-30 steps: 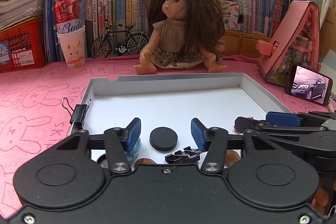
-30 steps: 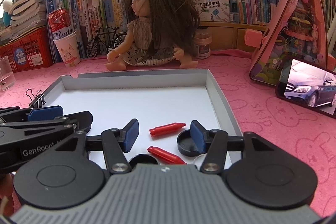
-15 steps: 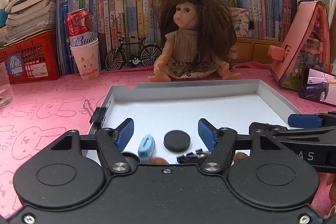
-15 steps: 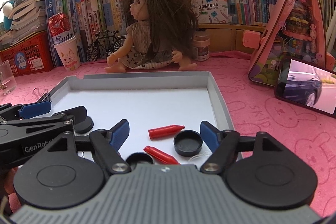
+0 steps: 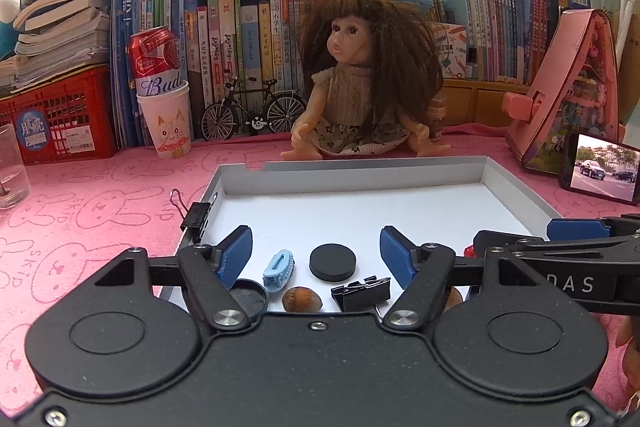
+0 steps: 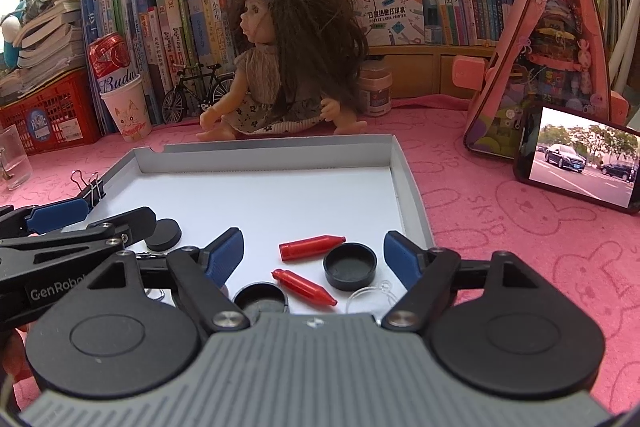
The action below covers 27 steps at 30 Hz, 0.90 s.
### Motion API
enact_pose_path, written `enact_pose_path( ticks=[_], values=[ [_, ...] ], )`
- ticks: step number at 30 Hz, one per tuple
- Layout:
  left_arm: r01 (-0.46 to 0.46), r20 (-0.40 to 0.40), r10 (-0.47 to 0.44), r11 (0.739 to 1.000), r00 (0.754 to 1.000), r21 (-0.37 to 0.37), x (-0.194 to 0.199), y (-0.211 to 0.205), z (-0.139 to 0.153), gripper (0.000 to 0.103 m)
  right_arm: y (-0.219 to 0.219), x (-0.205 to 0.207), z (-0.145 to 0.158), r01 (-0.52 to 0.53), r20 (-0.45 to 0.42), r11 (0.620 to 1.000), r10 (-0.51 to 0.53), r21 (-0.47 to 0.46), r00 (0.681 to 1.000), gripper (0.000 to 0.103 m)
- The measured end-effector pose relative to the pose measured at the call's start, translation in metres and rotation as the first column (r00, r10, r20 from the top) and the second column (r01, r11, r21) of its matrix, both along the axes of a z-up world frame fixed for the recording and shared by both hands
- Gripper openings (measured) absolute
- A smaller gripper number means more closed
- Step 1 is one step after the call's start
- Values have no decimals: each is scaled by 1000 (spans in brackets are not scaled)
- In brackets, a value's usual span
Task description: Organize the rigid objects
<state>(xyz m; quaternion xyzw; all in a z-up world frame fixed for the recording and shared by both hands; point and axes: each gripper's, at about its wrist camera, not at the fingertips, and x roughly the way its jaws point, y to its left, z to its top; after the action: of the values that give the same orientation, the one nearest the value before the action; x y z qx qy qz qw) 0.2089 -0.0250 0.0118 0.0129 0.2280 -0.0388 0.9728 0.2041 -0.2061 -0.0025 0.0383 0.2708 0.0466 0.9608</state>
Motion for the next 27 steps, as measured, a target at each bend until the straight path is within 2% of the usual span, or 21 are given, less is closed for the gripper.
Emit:
enact_pose_path(
  ticks=[7, 27],
  values=[
    [19, 0, -19, 999, 1000, -37, -17, 6, 6, 71, 0, -12, 5, 3, 15, 1000, -3, -12, 1000, 87],
    [5, -51, -5, 1000, 999, -12, -60, 12, 8, 72, 1, -56, 11, -12, 33, 999, 13, -40, 999, 88]
  ],
)
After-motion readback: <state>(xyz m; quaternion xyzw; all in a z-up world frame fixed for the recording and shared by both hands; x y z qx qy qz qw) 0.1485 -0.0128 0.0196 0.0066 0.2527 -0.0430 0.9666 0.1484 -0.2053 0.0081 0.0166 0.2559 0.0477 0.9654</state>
